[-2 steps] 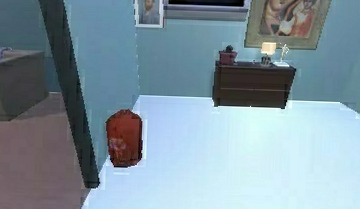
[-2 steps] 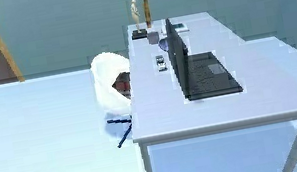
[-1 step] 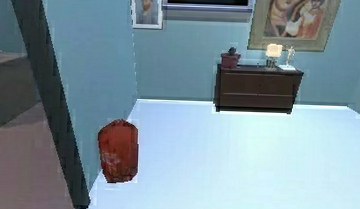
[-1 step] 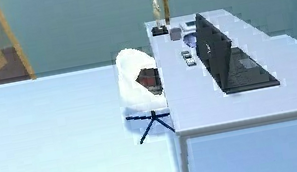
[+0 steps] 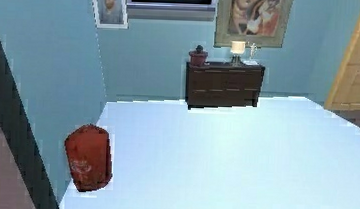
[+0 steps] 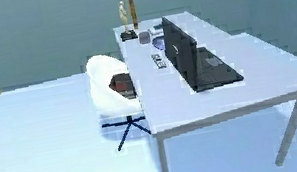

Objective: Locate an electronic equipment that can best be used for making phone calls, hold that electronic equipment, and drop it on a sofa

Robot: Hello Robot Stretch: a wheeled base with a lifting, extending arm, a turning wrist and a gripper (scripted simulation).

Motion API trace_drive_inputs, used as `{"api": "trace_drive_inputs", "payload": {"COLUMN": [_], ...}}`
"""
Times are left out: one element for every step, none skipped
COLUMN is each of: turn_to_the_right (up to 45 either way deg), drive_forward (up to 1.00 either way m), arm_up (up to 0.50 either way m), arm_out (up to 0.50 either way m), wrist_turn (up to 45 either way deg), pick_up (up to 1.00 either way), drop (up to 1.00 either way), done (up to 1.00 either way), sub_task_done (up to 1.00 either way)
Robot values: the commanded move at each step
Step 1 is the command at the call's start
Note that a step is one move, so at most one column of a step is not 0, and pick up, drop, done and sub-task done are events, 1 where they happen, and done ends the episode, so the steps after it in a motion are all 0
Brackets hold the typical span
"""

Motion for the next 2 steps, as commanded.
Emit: {"api": "trace_drive_inputs", "payload": {"turn_to_the_right": [0.0, 12.0], "drive_forward": [1.0, 0.0], "arm_up": [0.0, 0.0], "arm_out": [0.0, 0.0], "wrist_turn": [0.0, 0.0], "pick_up": [0.0, 0.0], "drop": [0.0, 0.0], "done": [0.0, 0.0], "sub_task_done": [0.0, 0.0]}}
